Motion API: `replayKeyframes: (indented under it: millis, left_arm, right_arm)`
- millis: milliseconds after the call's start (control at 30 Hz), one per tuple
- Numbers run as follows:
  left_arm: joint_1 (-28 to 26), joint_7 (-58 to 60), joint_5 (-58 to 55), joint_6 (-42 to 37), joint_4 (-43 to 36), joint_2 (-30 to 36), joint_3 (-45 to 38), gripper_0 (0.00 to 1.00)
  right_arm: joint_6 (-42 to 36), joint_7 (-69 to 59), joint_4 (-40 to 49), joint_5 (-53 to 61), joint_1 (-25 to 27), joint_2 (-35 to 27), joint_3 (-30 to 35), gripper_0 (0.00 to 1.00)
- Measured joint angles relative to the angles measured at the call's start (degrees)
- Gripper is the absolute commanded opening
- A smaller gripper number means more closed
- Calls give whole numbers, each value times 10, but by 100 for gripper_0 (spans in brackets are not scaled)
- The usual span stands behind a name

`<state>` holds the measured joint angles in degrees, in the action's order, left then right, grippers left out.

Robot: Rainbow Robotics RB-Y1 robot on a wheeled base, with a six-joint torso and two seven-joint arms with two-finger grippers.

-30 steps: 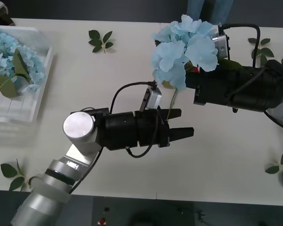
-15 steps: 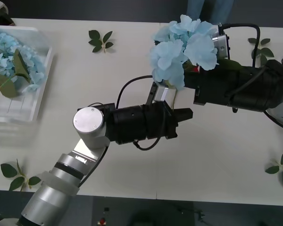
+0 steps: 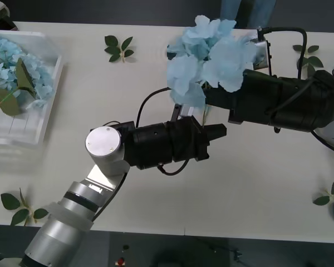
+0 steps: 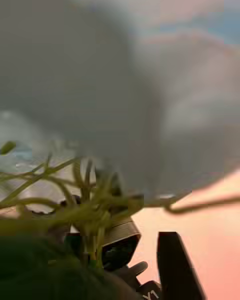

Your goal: Put the red flowers into the right box and the blue flowers into the left box

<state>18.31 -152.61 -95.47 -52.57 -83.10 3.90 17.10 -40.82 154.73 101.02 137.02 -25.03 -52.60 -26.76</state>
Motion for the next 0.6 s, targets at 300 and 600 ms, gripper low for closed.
replayKeyframes:
  millis: [300,600]
  left_arm:
    - [-1,0,-75,0,0,53,-6,0]
    - [-11,0,-131,-15,0,158,-108,0]
  right_arm:
    - [0,0,0,0,0,0,0,100]
    - [7,-3,0,-1,0,0,0,100]
